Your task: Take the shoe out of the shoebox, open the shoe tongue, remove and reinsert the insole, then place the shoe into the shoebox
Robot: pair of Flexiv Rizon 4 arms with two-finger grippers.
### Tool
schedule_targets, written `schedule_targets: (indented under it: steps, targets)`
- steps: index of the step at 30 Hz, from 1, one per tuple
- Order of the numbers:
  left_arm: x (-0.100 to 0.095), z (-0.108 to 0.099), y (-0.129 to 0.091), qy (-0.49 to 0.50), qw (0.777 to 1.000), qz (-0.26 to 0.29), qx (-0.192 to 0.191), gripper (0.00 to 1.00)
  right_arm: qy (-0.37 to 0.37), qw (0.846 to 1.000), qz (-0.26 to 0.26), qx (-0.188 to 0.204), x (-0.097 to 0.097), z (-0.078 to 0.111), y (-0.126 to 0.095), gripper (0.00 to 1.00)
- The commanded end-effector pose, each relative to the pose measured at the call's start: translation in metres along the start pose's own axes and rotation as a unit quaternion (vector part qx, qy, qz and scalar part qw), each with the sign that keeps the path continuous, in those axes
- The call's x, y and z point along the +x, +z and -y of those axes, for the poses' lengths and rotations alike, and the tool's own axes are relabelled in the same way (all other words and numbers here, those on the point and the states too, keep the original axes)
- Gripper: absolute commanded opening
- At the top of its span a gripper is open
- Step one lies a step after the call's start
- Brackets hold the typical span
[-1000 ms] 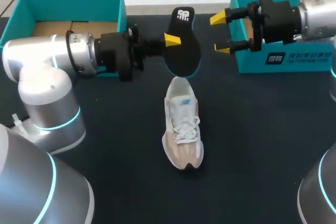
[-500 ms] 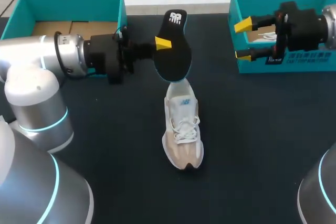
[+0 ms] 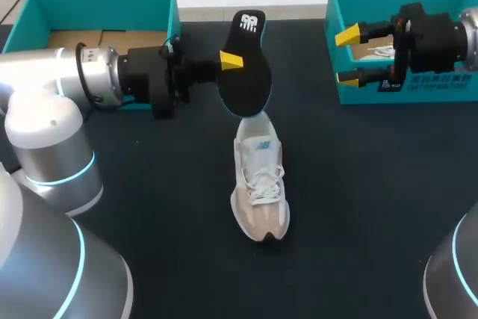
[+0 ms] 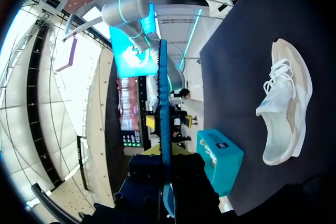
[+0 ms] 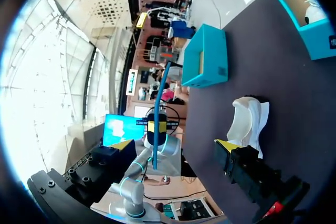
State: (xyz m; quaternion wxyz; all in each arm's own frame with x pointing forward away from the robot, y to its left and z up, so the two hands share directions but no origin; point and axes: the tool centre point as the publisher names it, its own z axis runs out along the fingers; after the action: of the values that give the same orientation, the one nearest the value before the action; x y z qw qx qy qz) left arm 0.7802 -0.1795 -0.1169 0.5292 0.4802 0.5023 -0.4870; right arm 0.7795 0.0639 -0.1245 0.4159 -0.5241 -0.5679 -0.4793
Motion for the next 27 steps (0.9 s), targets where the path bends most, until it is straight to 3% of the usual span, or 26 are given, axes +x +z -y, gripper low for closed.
schedule_targets:
  steps: [1,2,4,5,11,14,18,20,24,27]
  targets:
    - [-0.018,0.014,0.003,-0.267,0.951,-0.154,0.009,0.00,0.000,1.000,0.001,0.000,0.000,-0.001,0.001,1.00]
    - [-0.024,0.017,0.002,-0.310,0.939,-0.151,0.012,0.00,0.000,1.000,0.001,0.000,0.000,-0.001,0.001,1.00]
    - [-0.026,0.018,-0.001,-0.359,0.910,-0.206,0.032,0.00,0.000,1.000,0.001,0.000,0.000,-0.001,0.001,1.00]
    - [-0.028,0.018,-0.002,-0.384,0.898,-0.215,0.025,0.00,0.000,1.000,0.001,0.000,0.000,-0.001,0.001,1.00]
    - [-0.018,0.016,-0.012,-0.555,0.787,-0.270,0.015,0.00,0.000,1.000,0.001,0.000,0.000,-0.001,0.001,1.00]
    - [-0.012,0.022,-0.014,-0.632,0.720,-0.284,0.031,0.00,0.000,1.000,0.001,0.000,0.000,-0.001,0.001,1.00]
    - [-0.013,0.027,-0.011,-0.737,0.622,-0.256,0.071,0.00,0.000,1.000,0.001,0.000,0.000,-0.001,0.001,1.00]
    - [-0.016,0.026,-0.010,-0.798,0.549,-0.225,0.103,0.00,0.000,1.000,0.001,0.000,0.000,-0.001,0.001,1.00]
    - [-0.019,0.022,-0.008,-0.856,0.474,-0.160,0.132,0.00,0.000,1.000,0.001,0.000,0.000,-0.001,0.001,1.00]
    - [-0.019,0.023,-0.008,-0.878,0.435,-0.131,0.148,0.00,0.000,1.000,0.001,0.000,0.000,-0.001,0.001,1.00]
